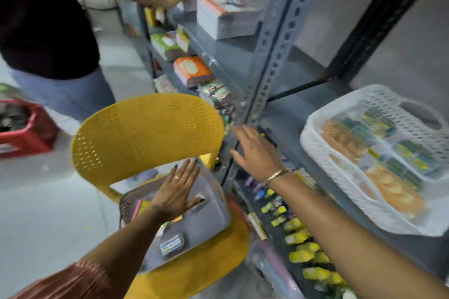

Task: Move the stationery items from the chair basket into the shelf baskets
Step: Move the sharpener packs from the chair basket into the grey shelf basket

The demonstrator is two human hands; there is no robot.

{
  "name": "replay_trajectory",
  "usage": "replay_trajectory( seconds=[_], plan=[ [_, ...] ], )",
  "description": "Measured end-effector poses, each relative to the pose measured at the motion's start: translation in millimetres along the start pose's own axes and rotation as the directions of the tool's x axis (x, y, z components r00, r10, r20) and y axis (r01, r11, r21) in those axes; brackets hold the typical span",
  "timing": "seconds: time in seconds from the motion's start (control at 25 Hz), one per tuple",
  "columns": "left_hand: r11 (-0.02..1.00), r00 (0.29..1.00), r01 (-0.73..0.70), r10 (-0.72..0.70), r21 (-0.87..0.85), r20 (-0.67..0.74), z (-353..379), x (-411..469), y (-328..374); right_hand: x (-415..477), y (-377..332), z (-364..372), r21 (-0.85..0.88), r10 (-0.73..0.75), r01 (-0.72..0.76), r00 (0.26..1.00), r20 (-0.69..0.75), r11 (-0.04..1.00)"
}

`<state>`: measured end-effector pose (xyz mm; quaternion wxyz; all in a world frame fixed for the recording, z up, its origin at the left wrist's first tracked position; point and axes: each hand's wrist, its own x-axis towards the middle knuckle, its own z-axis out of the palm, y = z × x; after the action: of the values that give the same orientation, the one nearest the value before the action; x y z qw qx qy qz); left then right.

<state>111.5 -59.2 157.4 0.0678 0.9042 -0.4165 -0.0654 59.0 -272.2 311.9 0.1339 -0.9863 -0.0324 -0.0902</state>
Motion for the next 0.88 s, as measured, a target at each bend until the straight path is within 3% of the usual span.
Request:
replay_trajectory(
  seconds=[0.2, 0.44, 0.68, 0.88],
  plan=[
    [0.988, 0.971, 0.139, -0.125, -0.059, 0.204, 97, -82, -23, -2, -3, 157, 0.02, 0.005, -0.013, 0.926, 0.377, 1.0],
    [0.982, 0.939, 0.181, -0.158, -0.046, 0.307, 187, -110, -17, -15, 18, 289, -0.044, -0.005, 0.036, 0.831, 0.557, 0.998],
    [0.979, 0.944, 0.195, -0.17, -0.059, 0.284, 219, -118, -19, -18, 40, 355, -0.081, -0.041, 0.106, 0.821, 0.57, 0.991],
    [0.976, 0.944, 0.201, -0.171, -0.08, 0.283, 219, -118, -19, -19, 38, 367, -0.204, -0.095, 0.225, 0.859, 0.503, 0.953]
  ],
)
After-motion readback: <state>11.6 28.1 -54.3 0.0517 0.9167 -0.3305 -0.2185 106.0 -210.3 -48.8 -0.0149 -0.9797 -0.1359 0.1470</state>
